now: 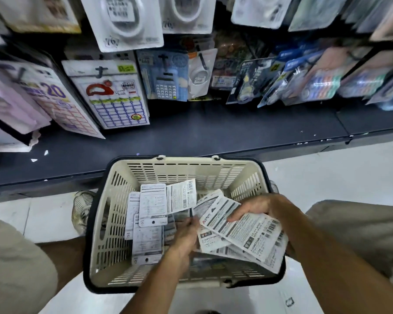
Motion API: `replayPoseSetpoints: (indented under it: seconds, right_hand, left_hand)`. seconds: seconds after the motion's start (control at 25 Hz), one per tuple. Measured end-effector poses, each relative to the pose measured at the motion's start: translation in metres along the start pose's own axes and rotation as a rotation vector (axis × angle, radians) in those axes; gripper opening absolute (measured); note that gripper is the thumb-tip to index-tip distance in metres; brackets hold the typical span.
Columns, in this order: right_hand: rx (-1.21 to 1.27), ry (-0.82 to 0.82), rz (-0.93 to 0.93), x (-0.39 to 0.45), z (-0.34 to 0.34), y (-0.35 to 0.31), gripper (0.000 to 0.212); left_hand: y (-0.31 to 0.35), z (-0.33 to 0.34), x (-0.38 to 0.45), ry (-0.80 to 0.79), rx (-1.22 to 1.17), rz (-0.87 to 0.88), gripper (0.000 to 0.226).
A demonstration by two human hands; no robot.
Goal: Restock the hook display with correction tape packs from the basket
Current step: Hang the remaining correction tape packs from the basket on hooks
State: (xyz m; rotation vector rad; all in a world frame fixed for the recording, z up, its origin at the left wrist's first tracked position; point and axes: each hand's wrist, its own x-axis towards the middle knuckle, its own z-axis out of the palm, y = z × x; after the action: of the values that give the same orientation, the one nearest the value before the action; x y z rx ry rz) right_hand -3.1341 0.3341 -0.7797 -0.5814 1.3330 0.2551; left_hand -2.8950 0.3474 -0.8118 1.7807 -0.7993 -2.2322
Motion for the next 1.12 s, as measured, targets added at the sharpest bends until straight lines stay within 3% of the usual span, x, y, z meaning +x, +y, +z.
replayPoseSetpoints:
  seconds: [0.08,0.16,0.24,0.32,0.52,0.68,0.76,0.88,1.0,1.12]
  right_hand:
    - [0.068,0.027,-0.095,-0.037,-0.002,0.0,0.08]
    - [0.221,0.058,-0.248,-0.071,-0.006,-0.002,0.069]
    - [0.413,0.12,-0.447,-0.11,-0.007,-0.015,0.049]
    - [0.514,0.234,-0.692,-0.147,-0.001,-0.04,0.03]
    - [0.735,0.447,-1.099,-0.215,0.033,-0.113,0.044]
    - [0.81,0.454,-1.156,-0.262,0.044,-0.147,0.044]
    - [0.861,0.5,-1.147,-0.271,0.042,-0.156,0.04]
    - [0.914,0.654,-1.164,-0.263,0.044,-0.167,0.031]
    - [0.828,0.83,-1.143,-0.253,0.041,-0.173,0.033]
    - [0.722,0.716,-1.16,-0.258,0.038,-0.17,0.027]
  left_hand:
    - [0.017,0.014,-0.022,-0.021,-0.223,0.096,0.023]
    - [0.044,0.026,-0.039,0.018,-0.339,0.29,0.012]
    - [0.087,0.036,-0.067,0.068,-0.48,0.484,0.041]
    - [0.133,0.044,-0.101,0.021,-0.624,0.561,0.067]
    - [0.215,0.043,-0.181,-0.295,-0.32,0.602,0.065]
    - [0.256,0.025,-0.213,-0.398,-0.216,0.716,0.058]
    - [0.265,0.02,-0.213,-0.368,-0.166,0.727,0.05]
    - [0.26,0.021,-0.202,-0.241,-0.103,0.672,0.017]
    - [0.257,0.029,-0.197,-0.225,-0.198,0.627,0.013]
    - [0.266,0.028,-0.201,-0.185,-0.193,0.784,0.015]
